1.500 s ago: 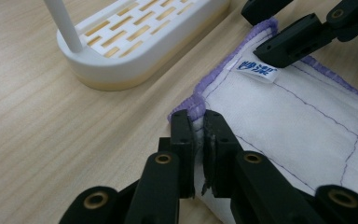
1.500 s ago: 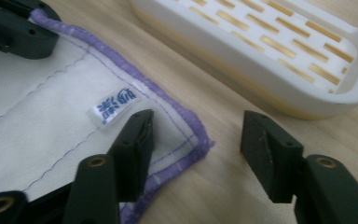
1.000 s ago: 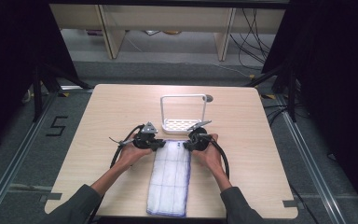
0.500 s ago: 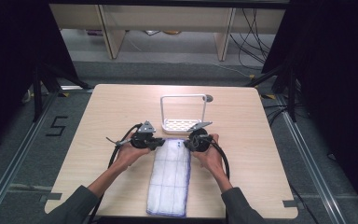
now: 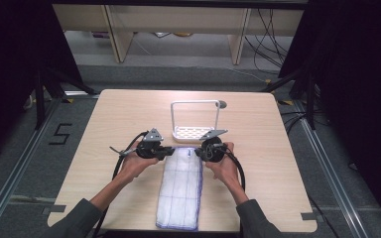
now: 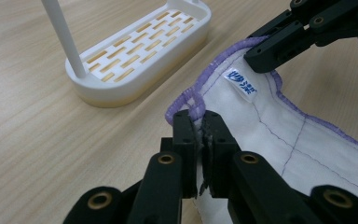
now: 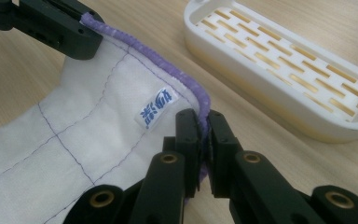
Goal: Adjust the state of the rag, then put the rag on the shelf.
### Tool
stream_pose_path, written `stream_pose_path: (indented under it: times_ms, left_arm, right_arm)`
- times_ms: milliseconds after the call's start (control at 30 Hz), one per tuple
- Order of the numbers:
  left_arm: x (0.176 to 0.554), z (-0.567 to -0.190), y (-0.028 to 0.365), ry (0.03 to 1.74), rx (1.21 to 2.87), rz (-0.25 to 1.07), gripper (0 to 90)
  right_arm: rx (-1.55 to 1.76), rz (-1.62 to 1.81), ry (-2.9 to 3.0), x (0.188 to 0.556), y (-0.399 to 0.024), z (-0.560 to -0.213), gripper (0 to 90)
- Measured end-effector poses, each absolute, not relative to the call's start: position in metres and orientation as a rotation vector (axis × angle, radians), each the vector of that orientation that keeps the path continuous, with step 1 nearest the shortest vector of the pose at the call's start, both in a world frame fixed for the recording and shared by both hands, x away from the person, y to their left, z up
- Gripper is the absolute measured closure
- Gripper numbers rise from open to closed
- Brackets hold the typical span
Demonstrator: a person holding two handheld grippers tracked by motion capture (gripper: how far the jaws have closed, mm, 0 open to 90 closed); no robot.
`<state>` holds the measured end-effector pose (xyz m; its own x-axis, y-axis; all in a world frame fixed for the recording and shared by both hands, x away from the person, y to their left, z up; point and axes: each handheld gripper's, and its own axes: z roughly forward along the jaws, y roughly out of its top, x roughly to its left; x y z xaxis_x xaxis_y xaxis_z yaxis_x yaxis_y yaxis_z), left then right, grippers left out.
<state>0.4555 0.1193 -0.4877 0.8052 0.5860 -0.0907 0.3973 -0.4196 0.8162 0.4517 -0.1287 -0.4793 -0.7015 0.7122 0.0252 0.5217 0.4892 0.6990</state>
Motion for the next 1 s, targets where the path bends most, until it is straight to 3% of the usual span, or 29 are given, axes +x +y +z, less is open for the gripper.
stream_pose_path:
  times_ms: [533, 1000]
  left_arm:
    - [0.443, -0.467, 0.127, 0.705, 2.009, 0.271, 85.0]
    - [0.413, -0.419, 0.126, 0.602, 1.945, 0.264, 85.1]
  right_arm:
    - [1.046, 1.130, 2.425, 0.433, -0.130, -0.450, 85.9]
    - [1.009, 1.242, 2.396, 0.399, -0.143, -0.408, 86.1]
